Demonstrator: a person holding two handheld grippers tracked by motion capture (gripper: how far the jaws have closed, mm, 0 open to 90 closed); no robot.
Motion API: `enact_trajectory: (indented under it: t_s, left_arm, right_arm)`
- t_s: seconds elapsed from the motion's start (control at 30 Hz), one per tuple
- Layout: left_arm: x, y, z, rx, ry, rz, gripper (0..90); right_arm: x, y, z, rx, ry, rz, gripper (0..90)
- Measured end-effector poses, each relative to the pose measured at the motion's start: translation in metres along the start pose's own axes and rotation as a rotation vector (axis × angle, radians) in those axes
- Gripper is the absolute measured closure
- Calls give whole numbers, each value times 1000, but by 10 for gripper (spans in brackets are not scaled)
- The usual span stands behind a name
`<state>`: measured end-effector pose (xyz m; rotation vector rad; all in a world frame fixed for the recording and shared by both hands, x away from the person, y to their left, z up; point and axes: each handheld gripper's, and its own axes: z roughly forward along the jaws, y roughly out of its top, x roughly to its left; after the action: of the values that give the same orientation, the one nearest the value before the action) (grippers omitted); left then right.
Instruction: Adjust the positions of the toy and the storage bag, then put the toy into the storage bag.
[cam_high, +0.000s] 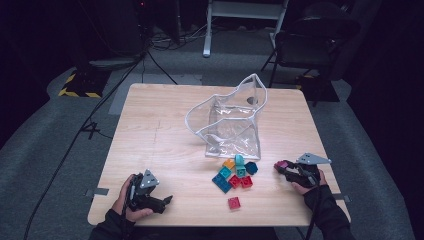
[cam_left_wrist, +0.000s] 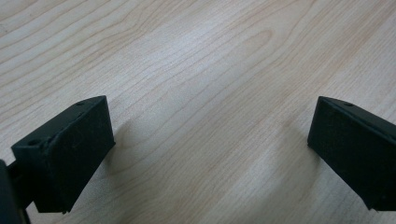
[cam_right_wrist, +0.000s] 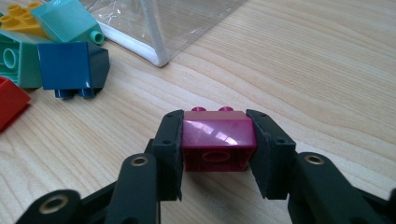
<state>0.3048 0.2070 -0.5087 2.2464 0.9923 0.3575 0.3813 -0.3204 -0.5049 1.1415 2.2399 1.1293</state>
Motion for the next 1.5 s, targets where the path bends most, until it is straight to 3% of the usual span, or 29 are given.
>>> enact_trajectory:
  t_s: [0.37, 0.73, 0.93, 1.5]
  left_arm:
    - [0, 0, 0, 0, 0, 2, 5]
    - [2, 2, 2, -1, 3, -2, 3]
    - [2, 2, 2, 1, -1, -6, 2]
    - [3, 2, 2, 1, 0, -3, 2]
  right_arm:
    - [0, 0, -2, -15, -6, -4, 593]
    - [1, 7, -18, -93, 0, 13, 593]
    - [4, 11, -25, -119, -3, 0, 593]
    - [6, 19, -31, -153, 0, -8, 593]
